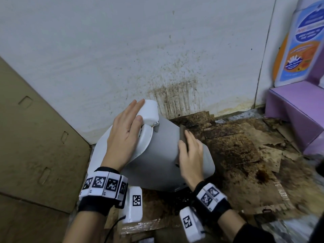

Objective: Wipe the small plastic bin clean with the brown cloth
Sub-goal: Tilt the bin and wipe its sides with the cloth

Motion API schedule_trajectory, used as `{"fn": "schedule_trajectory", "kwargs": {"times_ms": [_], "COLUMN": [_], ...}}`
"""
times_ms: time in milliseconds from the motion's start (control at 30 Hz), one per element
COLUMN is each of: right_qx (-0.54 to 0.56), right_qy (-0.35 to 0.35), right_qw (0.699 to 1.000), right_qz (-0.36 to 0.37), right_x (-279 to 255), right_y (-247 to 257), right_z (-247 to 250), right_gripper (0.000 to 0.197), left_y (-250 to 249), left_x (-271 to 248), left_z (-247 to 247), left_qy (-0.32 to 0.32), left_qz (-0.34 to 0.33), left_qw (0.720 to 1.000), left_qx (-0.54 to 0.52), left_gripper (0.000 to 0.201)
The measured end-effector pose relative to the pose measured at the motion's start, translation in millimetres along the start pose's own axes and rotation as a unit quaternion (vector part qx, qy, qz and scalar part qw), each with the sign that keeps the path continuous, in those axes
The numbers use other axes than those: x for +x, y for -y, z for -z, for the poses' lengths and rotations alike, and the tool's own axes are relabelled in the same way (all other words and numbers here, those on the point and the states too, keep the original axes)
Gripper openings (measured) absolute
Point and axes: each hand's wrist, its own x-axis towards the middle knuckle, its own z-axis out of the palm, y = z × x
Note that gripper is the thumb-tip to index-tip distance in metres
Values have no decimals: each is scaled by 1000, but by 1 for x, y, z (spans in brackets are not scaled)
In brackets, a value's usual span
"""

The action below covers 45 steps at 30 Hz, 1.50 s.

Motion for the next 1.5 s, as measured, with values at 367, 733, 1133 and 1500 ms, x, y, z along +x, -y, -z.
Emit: {"fn": "schedule_trajectory", "kwargs": {"times_ms": [367, 733, 1133, 1500], "right_qx": [63, 248, 94, -44], "right_qy": [64, 39, 101, 115], "right_qw": [995, 968, 983, 980], "right_qz": [47, -3, 121, 157], "right_x": [-11, 5, 12, 32], "right_y": [38, 86, 121, 108], "right_z": [-12, -13, -1, 60], "right_gripper": [42, 40, 50, 45], "left_y": [8, 2, -14, -33], "left_x": [-1, -3, -5, 6], "left_z": [6, 3, -5, -5], "left_qy": [-7, 5, 23, -151], "left_qz": [23, 2, 16, 127], "left_qw": [1000, 1000, 996, 900], "left_qx": [-12, -3, -90, -389], "left_gripper": [47, 49, 45, 30]}}
